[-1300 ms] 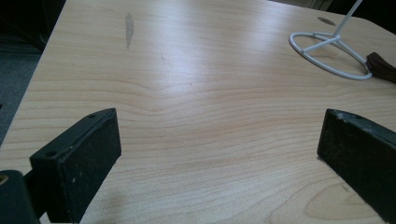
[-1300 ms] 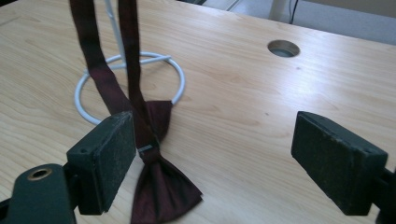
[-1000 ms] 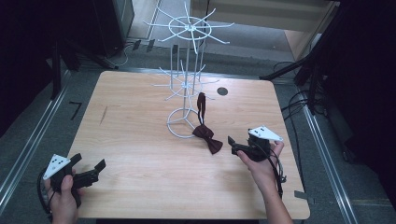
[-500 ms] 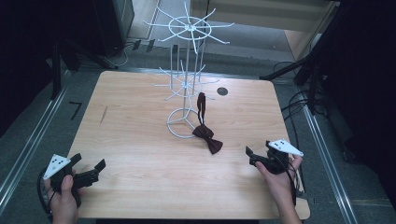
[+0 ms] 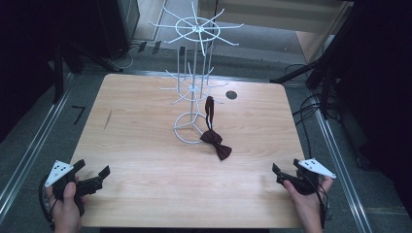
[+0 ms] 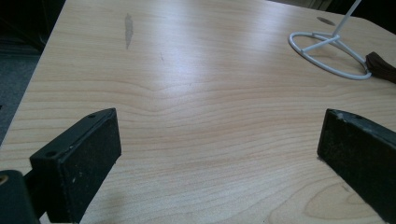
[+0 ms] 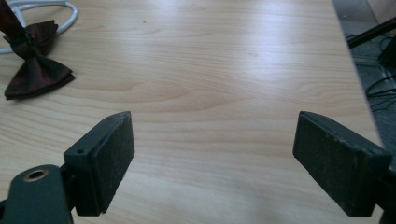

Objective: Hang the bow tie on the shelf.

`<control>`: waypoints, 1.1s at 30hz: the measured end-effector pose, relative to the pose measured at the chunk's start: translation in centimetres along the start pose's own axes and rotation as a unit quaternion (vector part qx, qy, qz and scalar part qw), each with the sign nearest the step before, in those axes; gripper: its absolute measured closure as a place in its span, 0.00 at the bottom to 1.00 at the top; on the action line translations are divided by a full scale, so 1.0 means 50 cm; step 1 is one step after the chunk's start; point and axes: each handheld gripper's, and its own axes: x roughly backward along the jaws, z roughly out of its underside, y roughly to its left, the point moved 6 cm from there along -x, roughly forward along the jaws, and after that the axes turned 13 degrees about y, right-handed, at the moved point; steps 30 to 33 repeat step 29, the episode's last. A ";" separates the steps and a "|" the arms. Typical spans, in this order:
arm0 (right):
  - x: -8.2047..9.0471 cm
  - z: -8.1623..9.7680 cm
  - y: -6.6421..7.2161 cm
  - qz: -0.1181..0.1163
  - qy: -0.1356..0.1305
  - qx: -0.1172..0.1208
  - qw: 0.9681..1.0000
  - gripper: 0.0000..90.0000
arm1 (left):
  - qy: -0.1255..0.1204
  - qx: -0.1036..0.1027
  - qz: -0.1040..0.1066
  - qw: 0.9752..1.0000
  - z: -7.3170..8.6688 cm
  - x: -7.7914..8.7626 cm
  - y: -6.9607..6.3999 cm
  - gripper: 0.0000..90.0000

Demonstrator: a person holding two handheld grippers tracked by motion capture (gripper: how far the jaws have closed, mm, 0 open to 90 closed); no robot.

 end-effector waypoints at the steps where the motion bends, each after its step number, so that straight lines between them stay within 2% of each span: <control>1: 0.005 0.005 -0.008 0.001 -0.004 -0.001 1.000 0.15 | -0.001 0.001 -0.002 1.000 0.000 0.000 0.000 0.00; 5: 0.031 0.028 -0.041 0.005 -0.013 -0.017 1.000 0.15 | -0.002 -0.010 -0.009 1.000 0.000 0.000 -0.003 0.00; 10: 0.078 0.059 -0.093 0.009 -0.025 -0.032 0.999 0.15 | 0.000 -0.008 -0.013 1.000 0.000 -0.001 -0.002 0.00; 13: 0.095 0.075 -0.121 0.010 -0.031 -0.047 0.998 0.15 | -0.004 -0.008 -0.018 1.000 0.000 0.001 -0.003 0.00; 15: 0.099 0.082 -0.128 0.006 -0.031 -0.056 0.998 0.15 | -0.008 -0.006 -0.018 1.000 0.000 0.002 -0.002 0.00; 19: 0.095 0.088 -0.127 0.006 -0.028 -0.055 0.998 0.15 | -0.014 0.000 -0.015 1.000 0.000 0.004 0.000 0.00; 27: 0.069 0.107 -0.129 0.016 -0.005 -0.059 0.998 0.15 | -0.006 -0.003 -0.011 1.000 0.001 0.003 -0.001 0.00; 33: 0.069 0.105 -0.126 0.017 -0.006 -0.059 0.998 0.15 | -0.005 -0.004 -0.011 1.000 0.001 0.002 -0.001 0.00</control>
